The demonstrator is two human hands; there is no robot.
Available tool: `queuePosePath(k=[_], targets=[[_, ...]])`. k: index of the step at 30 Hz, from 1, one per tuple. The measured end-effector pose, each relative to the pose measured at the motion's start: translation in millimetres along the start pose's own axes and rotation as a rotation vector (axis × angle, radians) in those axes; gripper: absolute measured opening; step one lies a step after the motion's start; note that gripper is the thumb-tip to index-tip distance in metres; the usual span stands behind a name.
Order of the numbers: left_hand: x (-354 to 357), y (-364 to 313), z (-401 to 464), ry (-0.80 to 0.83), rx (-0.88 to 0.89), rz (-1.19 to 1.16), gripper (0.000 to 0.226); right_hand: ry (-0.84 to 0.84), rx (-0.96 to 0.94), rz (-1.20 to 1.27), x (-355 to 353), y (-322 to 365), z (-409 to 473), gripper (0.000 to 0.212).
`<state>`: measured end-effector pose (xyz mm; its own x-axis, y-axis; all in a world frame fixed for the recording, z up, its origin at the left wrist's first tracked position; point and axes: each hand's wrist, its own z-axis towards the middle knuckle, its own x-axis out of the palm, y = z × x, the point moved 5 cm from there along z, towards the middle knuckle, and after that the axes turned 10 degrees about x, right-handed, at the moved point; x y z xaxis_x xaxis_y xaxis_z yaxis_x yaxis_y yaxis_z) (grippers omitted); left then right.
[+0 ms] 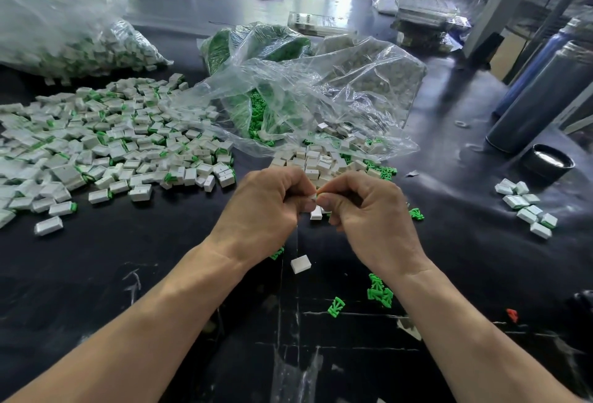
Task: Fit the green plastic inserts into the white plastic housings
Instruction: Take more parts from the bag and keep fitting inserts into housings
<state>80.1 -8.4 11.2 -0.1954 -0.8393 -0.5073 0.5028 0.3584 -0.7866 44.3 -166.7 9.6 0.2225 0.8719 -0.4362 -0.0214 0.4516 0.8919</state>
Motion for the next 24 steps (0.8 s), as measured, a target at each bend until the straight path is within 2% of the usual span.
queuePosePath(k=[11, 14, 19, 24], targets=[[6.9, 2.6, -3.5, -0.108, -0.139, -0.301, 0.012, 0.014, 0.102, 0.27, 0.0, -0.5, -1.4, 0.022], [8.2, 2.8, -3.5, -0.08, -0.137, -0.297, 0.009, 0.026, 0.135, 0.283, 0.9, -1.0, -1.6, 0.026], [6.9, 3.2, -3.2, -0.064, -0.125, -0.263, 0.012, 0.032, 0.172, 0.314, 1.1, -1.4, -2.4, 0.021], [9.1, 5.3, -2.1, -0.091, -0.136, -0.274, 0.013, -0.016, 0.177, 0.316, 2.6, -1.1, -3.7, 0.03]])
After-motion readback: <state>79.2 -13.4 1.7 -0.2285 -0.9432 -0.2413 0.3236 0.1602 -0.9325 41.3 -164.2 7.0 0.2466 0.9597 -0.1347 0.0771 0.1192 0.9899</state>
